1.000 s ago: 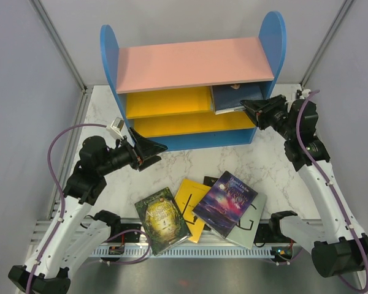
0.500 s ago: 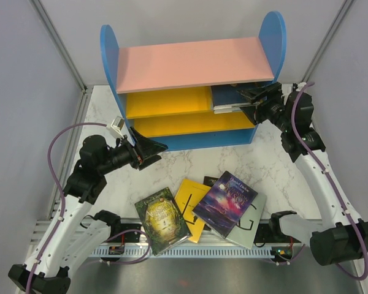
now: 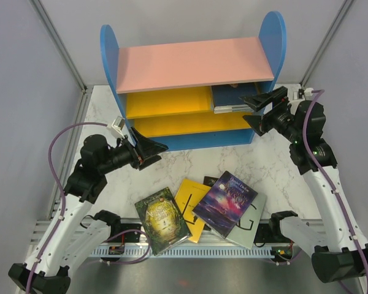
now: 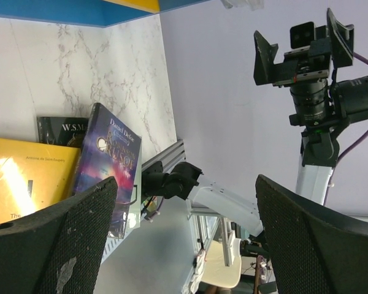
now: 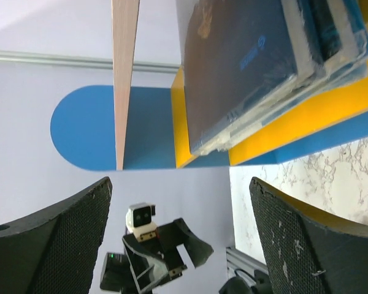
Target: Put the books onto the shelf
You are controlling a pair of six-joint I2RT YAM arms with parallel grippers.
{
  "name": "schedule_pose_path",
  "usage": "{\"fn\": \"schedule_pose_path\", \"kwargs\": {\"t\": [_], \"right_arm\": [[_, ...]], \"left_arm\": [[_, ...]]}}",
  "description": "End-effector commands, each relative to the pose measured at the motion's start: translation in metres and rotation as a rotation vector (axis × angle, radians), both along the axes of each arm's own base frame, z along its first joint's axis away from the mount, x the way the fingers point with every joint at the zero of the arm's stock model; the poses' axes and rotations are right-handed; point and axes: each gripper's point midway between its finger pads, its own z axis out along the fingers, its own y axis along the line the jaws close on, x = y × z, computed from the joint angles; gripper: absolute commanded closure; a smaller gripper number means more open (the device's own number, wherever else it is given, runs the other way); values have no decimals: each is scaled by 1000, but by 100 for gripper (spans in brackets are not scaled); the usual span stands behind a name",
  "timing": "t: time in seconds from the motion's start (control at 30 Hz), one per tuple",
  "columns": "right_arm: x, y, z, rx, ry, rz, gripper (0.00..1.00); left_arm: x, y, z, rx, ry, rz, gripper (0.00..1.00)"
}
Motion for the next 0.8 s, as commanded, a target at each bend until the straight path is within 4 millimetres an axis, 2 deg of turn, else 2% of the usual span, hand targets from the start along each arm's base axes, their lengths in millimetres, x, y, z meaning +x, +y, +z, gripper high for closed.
{"fn": "schedule_pose_path", "kwargs": {"t": [0.0, 0.1, 0.17, 0.2, 0.27, 0.33, 0.37, 0.4, 0.43, 0.47, 0.5, 0.57, 0.6, 0.63, 0.77], "right_arm": [[-17, 5, -3, -24, -1, 68, 4], [-35, 7, -3, -94, -41, 116, 3], [-50, 3, -24, -197, -15, 143, 2], [-61, -1, -36, -232, 3, 148, 2], [-83, -7, -78, -316, 107, 187, 2], [-109, -10, -127, -341, 236, 222, 2], [-117, -11, -140, -348, 261, 236, 2], [-130, -13, -162, -351, 297, 239, 2], [-138, -17, -176, -360, 343, 228, 2], [-148, -19, -191, -361, 367, 221, 2], [-153, -21, -200, -362, 388, 218, 2], [-168, -25, -220, -370, 461, 215, 3], [-175, -26, -233, -375, 485, 225, 4], [-182, -27, -241, -386, 518, 233, 4], [-198, -32, -262, -422, 576, 253, 5]], "left_arm": [[-2, -1, -5, 43, -24, -43, 6], [-2, -4, -25, 95, 12, -84, 6], [-5, -9, -44, 110, 64, -137, 5], [-6, -12, -51, 114, 82, -157, 4], [-8, -18, -65, 134, 100, -185, 4], [-14, -35, -78, 172, 111, -250, 3], [-13, -41, -86, 204, 116, -253, 3], [-23, -58, -98, 240, 137, -318, 3], [-24, -67, -101, 264, 128, -341, 3], [-32, -81, -115, 305, 151, -383, 3], [-36, -87, -112, 303, 131, -401, 4], [-37, -101, -130, 331, 161, -436, 4], [-41, -107, -145, 355, 194, -461, 5], [-43, -112, -149, 350, 190, -482, 5], [-54, -125, -181, 377, 235, -556, 5]]}}
